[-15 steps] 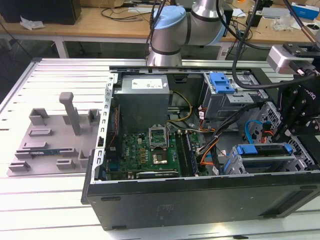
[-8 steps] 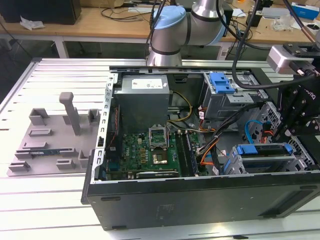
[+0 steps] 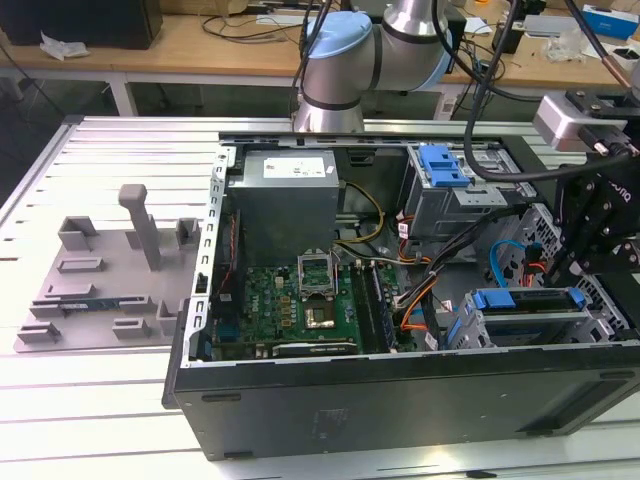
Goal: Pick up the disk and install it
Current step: 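Insert the first disk wire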
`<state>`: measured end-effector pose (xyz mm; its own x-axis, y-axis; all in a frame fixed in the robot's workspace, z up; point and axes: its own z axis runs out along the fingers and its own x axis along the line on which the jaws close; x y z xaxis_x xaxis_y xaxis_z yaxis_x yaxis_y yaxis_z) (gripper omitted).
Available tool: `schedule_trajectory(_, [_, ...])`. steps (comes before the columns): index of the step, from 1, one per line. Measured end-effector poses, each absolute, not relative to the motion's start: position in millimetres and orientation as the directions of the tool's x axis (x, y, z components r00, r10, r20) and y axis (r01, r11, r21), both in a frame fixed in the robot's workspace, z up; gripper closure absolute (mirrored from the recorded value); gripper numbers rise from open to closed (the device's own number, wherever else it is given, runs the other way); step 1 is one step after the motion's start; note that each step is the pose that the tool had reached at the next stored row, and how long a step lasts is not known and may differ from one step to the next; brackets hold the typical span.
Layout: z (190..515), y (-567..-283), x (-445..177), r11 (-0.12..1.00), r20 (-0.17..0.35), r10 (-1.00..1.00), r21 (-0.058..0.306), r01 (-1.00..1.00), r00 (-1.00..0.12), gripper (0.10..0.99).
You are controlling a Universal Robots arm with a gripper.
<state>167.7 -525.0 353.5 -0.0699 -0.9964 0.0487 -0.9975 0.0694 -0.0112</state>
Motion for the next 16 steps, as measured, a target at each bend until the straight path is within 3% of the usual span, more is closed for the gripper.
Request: schedule_trajectory(16, [349.9,-525.4,167.7,0.069,0.049,-0.996,-0.011,-0.998,-0.07,0.922])
